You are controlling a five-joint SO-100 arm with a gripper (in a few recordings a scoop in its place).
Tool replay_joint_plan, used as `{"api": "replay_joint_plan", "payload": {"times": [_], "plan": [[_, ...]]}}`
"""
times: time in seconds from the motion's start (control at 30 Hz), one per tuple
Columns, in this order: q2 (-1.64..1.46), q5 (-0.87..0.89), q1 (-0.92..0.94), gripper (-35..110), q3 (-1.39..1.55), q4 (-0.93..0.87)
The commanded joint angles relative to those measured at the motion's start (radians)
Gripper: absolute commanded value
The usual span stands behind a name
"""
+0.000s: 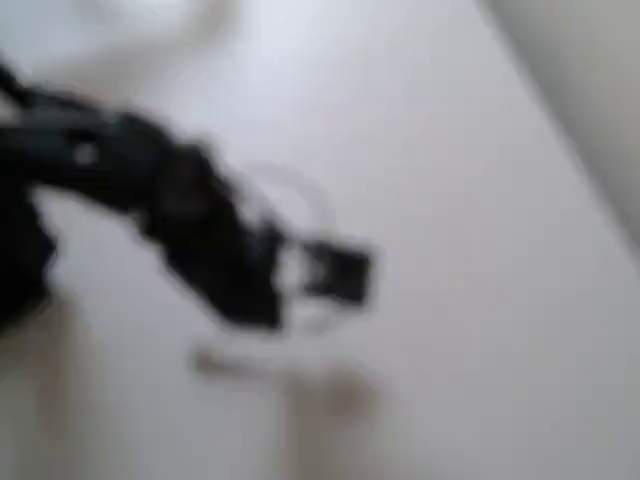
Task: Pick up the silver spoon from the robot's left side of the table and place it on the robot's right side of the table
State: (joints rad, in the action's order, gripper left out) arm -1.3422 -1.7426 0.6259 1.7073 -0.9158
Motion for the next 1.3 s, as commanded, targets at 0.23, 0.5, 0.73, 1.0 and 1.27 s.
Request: {"api": "replay_joint_plan", "payload": {"times": [0.23,0.5,0.73,1.0,1.27], "plan": [[0.207,-0.044,0.054,-2,-0.253,0.032],[0.209,-0.063,0.052,-1,-0.253,-0.063],[0.204,-0.066,0.061,19,-0.253,-0.112],[0.107,-0.097,0.095,29,-0.253,-0.117],[-0.328,-0.101,0.005,28,-0.238,-0.35]]}}
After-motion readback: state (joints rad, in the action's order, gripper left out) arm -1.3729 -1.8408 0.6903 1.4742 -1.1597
